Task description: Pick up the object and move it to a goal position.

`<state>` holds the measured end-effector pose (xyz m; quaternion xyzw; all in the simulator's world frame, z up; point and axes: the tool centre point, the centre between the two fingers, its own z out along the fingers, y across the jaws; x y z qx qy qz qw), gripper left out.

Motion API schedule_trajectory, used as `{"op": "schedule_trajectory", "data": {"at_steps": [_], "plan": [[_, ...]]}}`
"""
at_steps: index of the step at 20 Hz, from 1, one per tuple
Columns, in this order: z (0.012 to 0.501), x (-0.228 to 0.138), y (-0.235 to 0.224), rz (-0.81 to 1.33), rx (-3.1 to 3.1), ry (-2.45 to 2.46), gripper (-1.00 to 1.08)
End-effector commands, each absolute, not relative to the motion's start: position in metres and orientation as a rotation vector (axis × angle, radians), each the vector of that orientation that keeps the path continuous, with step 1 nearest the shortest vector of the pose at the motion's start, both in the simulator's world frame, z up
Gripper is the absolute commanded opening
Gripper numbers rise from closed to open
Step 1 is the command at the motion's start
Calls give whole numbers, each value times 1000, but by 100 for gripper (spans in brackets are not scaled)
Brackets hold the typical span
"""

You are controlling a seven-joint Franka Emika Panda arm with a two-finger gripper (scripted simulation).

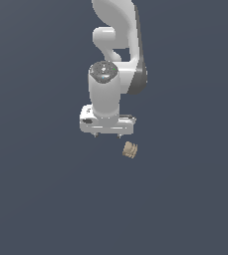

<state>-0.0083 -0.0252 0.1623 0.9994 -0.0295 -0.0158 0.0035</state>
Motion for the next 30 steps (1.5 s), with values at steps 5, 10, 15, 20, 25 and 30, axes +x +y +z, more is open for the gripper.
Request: {"op": "schedule_trajectory", "data": {"at_steps": [5,10,15,20,25,30], "plan": [[160,-10,-34,-62,3127,-106,100],[154,-15,-58,-95,3112,-142,100],[154,-15,-58,-96,3112,-142,100],[152,-14,-54,-92,3111,-156,100],[145,-12,-40,-81,3110,-195,100],[134,-9,-16,-64,3108,-261,100]]}}
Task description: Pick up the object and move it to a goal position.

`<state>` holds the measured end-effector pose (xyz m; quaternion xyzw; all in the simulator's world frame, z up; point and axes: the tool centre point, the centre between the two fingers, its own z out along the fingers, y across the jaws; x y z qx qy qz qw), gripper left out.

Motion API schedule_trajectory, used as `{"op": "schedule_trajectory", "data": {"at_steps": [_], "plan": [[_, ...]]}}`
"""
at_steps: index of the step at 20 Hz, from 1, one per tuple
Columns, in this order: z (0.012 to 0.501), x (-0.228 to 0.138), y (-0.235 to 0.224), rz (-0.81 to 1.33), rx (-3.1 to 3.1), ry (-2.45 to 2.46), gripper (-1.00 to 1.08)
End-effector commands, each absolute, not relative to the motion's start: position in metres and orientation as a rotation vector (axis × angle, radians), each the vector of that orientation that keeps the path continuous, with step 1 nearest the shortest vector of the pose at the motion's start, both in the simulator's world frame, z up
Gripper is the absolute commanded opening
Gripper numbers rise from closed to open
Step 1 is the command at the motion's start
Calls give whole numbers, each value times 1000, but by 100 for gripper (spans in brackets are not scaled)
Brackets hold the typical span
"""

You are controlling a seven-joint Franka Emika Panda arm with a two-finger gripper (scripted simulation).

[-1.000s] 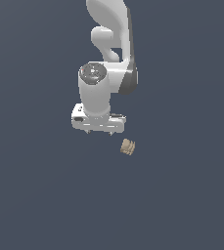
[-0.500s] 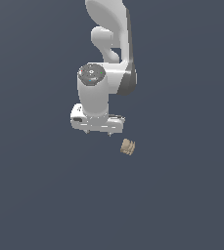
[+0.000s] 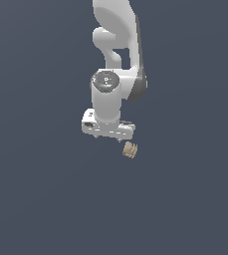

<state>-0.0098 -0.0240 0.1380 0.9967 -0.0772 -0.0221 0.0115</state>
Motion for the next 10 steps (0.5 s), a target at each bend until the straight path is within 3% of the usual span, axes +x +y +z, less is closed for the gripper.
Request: {"op": "schedule_trajectory", "data": {"at_steps": [1,10], "plan": [[132,-9,-10,-59,3107,-278,100],[105,-8,49,-20,3100,-443,100]]}}
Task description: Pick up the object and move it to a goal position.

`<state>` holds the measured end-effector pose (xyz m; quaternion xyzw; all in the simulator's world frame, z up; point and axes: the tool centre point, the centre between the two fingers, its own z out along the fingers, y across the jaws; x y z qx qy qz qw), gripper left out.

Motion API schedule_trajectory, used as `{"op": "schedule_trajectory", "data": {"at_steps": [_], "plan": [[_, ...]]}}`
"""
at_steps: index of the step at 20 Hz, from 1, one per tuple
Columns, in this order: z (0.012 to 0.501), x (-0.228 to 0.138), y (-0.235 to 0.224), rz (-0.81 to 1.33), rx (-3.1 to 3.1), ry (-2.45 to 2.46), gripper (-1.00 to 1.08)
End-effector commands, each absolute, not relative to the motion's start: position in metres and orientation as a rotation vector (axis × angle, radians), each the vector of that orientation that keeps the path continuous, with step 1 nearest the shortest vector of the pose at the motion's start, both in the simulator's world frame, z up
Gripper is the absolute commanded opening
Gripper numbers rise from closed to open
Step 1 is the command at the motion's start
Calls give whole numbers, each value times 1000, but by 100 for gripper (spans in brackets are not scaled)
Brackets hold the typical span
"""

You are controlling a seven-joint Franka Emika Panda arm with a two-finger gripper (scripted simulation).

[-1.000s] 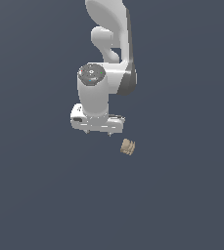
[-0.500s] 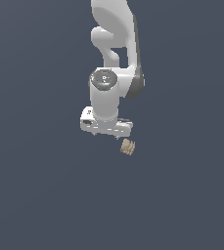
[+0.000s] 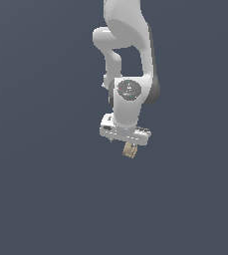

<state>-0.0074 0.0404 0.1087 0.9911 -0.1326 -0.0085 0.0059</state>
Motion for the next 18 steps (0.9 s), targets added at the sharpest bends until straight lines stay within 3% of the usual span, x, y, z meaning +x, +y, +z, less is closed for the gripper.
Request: {"op": "schedule_trajectory", "data": {"at_steps": [1,18], "plan": [[102,-8,54,-17,3100,-457,100],[84,-11,83,-1,3095,-535,100]]}}
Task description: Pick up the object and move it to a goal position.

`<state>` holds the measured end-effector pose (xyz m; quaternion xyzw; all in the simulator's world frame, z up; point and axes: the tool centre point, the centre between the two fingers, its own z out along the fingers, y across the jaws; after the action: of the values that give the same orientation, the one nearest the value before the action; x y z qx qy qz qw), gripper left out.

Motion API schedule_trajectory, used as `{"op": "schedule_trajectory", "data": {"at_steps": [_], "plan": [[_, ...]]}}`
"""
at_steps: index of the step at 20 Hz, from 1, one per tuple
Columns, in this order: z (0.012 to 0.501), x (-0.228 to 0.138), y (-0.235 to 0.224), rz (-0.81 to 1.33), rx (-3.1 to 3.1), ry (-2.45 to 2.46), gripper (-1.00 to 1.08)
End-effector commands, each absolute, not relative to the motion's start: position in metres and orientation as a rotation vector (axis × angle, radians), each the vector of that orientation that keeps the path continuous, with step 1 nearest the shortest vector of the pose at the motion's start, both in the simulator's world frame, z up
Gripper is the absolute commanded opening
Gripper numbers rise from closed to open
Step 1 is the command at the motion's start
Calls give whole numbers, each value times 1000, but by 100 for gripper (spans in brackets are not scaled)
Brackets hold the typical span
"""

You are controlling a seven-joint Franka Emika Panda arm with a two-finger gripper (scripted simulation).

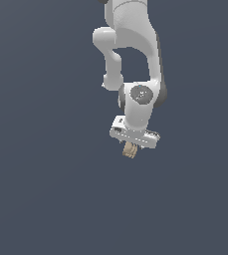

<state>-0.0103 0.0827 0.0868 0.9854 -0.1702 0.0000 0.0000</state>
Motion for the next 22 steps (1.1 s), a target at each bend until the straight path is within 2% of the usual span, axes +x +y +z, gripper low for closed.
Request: {"op": "schedule_trajectory", "data": {"at_steps": [1,8,13,14,22], "plan": [[80,-11,83,-1,3095,-536,100],[46,-12,83,0,3095,-539,100],[39,-11,83,0,3095,-540,100],[39,-11,83,0,3095,-540,-100],[39,-11,83,0,3095,-540,-100]]}}
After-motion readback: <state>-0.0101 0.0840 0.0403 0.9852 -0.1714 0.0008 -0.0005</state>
